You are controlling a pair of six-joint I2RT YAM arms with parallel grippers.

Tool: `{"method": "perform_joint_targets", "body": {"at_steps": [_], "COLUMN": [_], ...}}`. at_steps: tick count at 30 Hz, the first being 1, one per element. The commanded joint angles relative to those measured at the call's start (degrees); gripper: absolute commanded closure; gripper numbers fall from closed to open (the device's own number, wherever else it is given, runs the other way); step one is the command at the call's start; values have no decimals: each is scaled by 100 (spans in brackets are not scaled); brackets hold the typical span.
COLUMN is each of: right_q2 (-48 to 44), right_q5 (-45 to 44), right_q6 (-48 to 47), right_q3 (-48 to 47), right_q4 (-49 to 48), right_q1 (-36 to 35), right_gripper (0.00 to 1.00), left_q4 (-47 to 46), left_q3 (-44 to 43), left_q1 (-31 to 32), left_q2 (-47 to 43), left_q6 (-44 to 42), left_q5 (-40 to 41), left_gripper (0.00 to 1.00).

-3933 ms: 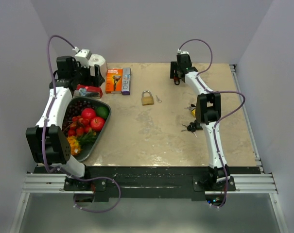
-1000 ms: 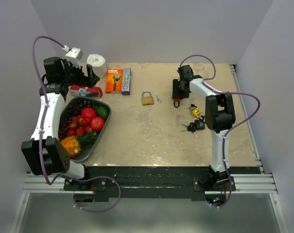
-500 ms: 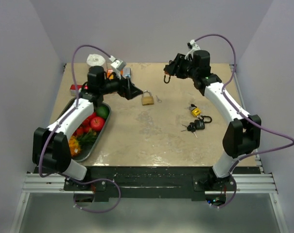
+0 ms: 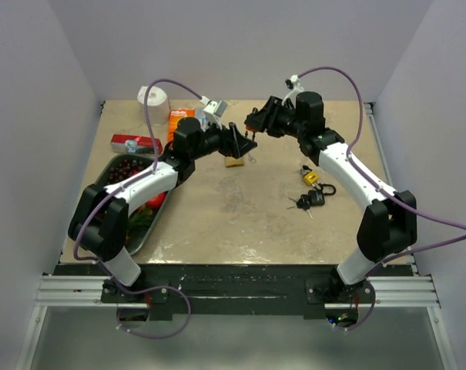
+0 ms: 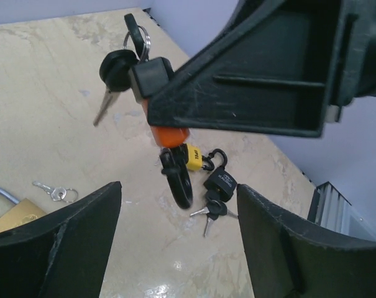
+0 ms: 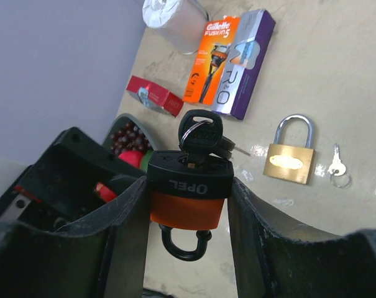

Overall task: Lock with the key
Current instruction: Pick up the lock from the center of the board.

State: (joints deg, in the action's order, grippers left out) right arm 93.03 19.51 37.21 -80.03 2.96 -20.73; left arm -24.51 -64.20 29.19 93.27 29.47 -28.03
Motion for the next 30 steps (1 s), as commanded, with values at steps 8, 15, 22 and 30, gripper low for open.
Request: {"method": "perform_joint_targets", "body": {"at_steps": [8, 15, 22, 30], "right_q2": [-523, -585, -541, -637], "right_q5": [141, 159, 325, 957], "right_q6": [251, 366, 383, -828], "right_q3": [119, 330, 269, -328], "right_q4": [-481, -393, -349, 414], "right_q1": [-89, -89, -80, 525], "right_gripper": [100, 100, 70, 7], "left_q4": [-326, -607, -502, 639], "left_q3": [-400, -374, -329, -303], "left_q1": [157, 183, 184, -80], "left_q2": [332, 332, 165, -511], "left_q6": [225, 375, -19, -2425], "left_q5": [825, 500, 536, -122], "left_gripper": [66, 79, 100, 100]}}
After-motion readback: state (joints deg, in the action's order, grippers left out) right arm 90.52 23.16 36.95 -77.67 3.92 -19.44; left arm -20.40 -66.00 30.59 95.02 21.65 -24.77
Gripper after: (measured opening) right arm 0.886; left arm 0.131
